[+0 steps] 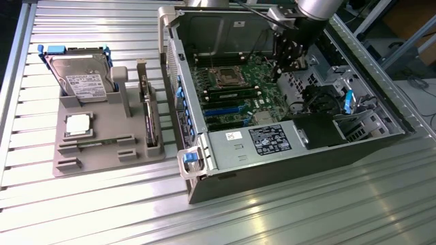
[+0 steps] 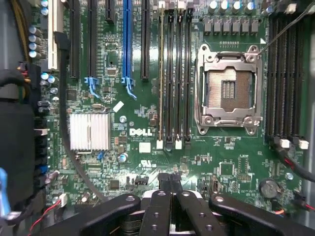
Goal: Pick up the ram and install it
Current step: 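Insert the ram into the slot, then press down the ram until it locks into place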
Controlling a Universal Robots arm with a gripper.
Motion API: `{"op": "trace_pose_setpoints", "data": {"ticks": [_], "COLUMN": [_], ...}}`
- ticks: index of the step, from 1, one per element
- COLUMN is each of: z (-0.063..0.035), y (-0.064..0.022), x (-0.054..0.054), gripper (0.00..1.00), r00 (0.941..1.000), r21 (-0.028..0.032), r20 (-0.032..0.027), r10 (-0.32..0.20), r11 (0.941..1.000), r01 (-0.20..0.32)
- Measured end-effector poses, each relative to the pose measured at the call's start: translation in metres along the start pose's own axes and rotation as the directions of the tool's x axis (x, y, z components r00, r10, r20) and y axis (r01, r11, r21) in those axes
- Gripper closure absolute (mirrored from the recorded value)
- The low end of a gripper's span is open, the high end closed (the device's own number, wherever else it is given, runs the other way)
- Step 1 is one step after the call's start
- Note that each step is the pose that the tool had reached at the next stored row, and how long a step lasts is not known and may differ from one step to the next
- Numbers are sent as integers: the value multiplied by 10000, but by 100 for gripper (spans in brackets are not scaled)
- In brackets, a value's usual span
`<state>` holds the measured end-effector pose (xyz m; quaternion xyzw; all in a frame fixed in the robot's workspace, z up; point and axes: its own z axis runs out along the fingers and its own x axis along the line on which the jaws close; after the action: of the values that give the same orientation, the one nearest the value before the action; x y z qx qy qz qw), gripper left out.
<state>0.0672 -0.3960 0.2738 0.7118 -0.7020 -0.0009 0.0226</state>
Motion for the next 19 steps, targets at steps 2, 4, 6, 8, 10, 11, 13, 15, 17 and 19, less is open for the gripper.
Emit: {"op": "trace_pose_setpoints", "data": {"ticks": [2,4,6,8,10,11,13,15,17,19], "z": [-148,-294,-351,-357,-357,-357,-327,-276,-220,-154], "y": [4,9,11,11,11,11,66,133,177,243], "x": [5,8,10,10,10,10,8,6,4,1], "gripper": [89,89,89,89,89,89,89,89,89,89], "r00": [10000,10000,10000,10000,10000,10000,10000,10000,10000,10000], "r21": [0,0,0,0,0,0,0,0,-1,0], "r20": [-1,-1,-1,0,-1,-1,-1,-1,-3,-1], "r10": [1,0,0,0,0,0,0,-1,0,0], "r11": [10000,10000,10000,10000,10000,10000,10000,10000,10000,10000], "r01": [-1,0,0,0,0,0,0,1,0,0]}}
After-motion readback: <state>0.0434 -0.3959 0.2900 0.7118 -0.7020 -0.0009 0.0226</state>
